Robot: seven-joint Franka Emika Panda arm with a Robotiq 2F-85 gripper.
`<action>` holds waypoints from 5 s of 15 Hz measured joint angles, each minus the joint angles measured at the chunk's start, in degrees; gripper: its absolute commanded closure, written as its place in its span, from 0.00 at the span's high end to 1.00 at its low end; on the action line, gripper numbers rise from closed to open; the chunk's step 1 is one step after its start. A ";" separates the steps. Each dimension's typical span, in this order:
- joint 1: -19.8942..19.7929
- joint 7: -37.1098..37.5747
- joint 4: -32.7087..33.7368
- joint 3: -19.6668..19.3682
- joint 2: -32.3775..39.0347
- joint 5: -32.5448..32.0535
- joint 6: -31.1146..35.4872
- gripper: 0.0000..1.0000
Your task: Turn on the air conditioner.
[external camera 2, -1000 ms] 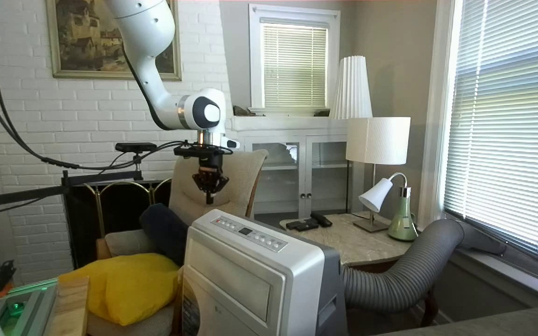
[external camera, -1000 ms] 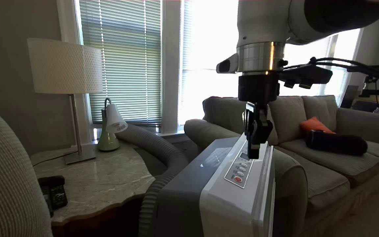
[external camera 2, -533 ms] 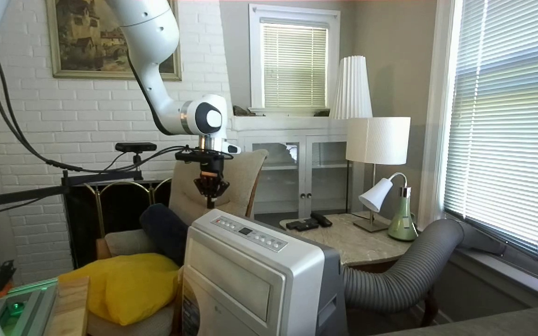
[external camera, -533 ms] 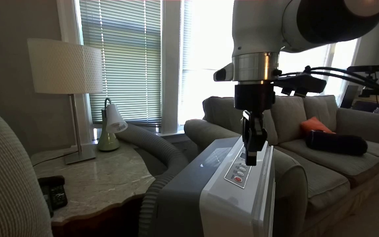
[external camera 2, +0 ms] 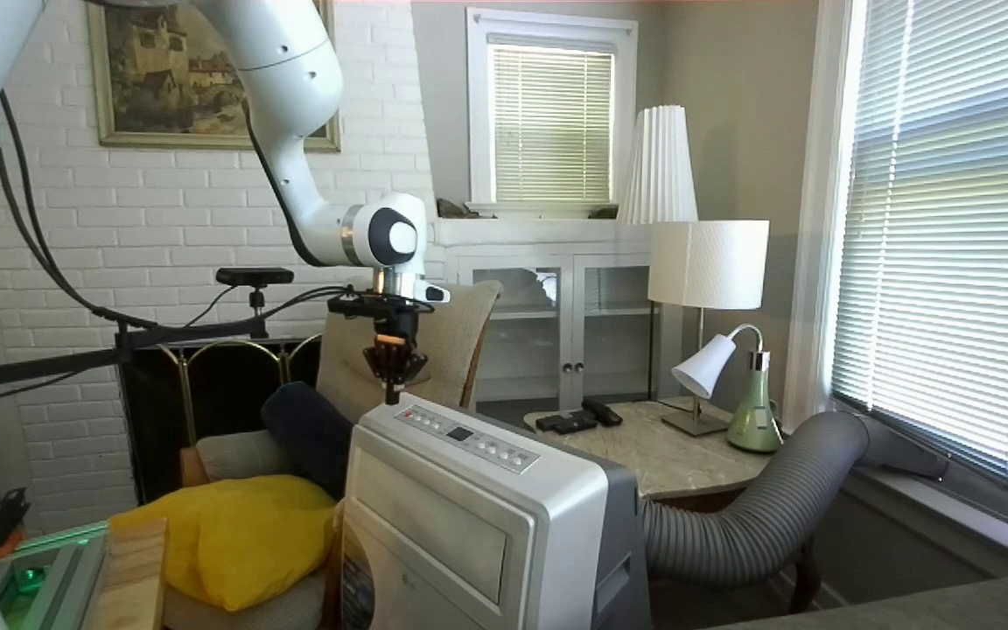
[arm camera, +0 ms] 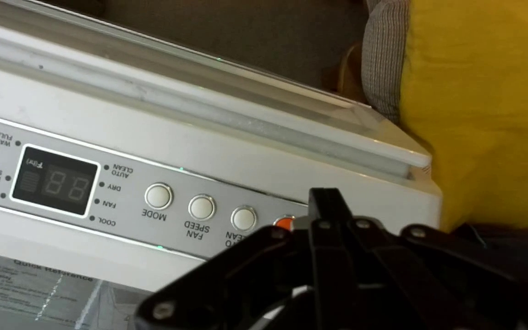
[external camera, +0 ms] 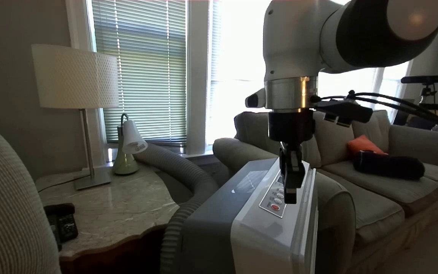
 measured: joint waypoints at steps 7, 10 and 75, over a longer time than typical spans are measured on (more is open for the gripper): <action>0.21 2.19 0.98 -1.04 0.71 0.00 -1.38 0.00; 0.26 2.46 1.24 -1.35 0.81 0.00 -1.47 0.00; -1.47 5.14 -2.98 1.06 -19.16 3.91 -25.15 1.00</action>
